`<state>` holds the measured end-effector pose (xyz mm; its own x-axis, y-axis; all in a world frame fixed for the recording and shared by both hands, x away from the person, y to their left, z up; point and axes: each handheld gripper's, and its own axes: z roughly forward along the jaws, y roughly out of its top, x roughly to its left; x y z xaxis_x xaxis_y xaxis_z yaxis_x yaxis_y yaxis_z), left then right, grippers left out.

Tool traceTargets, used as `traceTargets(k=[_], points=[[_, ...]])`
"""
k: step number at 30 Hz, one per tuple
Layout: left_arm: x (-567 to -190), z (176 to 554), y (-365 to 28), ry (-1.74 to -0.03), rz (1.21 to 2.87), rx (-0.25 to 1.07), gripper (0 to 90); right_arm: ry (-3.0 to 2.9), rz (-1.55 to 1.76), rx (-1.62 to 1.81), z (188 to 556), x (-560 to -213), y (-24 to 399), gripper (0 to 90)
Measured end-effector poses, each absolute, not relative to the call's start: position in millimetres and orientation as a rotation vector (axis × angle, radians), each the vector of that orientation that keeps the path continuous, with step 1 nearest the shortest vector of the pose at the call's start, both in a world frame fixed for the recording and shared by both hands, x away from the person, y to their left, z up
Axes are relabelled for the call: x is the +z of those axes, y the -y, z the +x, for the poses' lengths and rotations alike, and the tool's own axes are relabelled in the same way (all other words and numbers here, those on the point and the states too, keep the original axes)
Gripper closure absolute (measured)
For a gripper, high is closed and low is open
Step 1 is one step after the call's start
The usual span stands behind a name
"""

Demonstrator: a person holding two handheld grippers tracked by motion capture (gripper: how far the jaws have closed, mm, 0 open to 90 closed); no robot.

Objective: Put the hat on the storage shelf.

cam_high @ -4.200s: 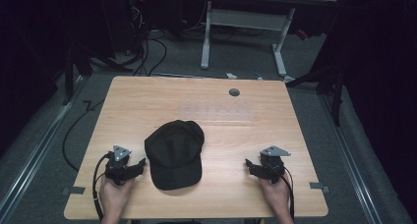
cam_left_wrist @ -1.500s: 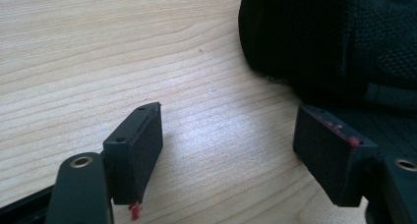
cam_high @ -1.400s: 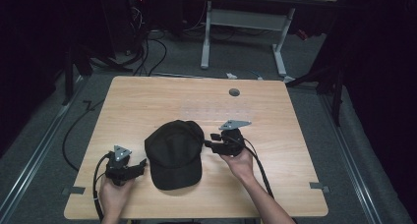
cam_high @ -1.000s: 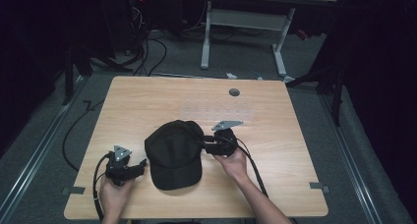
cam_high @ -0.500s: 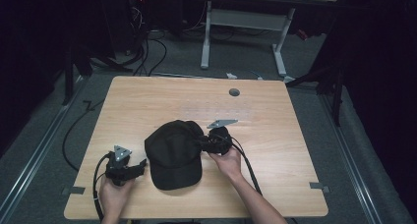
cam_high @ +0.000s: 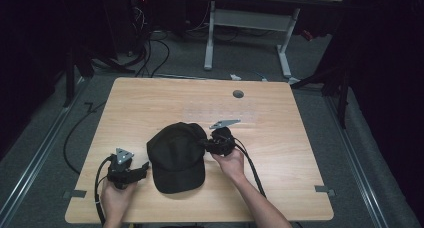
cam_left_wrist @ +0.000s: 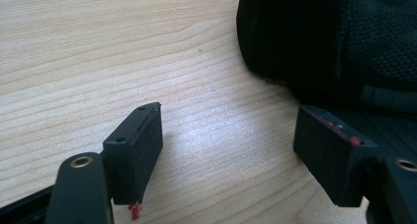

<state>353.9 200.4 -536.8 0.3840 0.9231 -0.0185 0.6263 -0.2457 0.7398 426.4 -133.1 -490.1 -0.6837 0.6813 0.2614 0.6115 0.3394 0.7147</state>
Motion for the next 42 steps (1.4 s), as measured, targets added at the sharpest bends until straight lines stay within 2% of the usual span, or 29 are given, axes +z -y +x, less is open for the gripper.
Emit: traceTargets(k=[17, 33, 42], points=[[-536.9, 354.0, -200.5, -1.327, 1.972, 0.565, 27.3, -2.491, 1.178, 1.369, 420.2, -481.8, 135.7, 88.2], [-536.8, 354.1, -200.2, -1.314, 1.981, 0.556, 26.6, -2.392, 1.094, 1.46, 404.1, -458.2, 166.5, 88.4], [-537.2, 356.1, -199.3, -1.268, 2.019, 0.526, 18.1, -2.321, 1.095, 1.486, 392.3, -443.7, 195.7, 88.4]])
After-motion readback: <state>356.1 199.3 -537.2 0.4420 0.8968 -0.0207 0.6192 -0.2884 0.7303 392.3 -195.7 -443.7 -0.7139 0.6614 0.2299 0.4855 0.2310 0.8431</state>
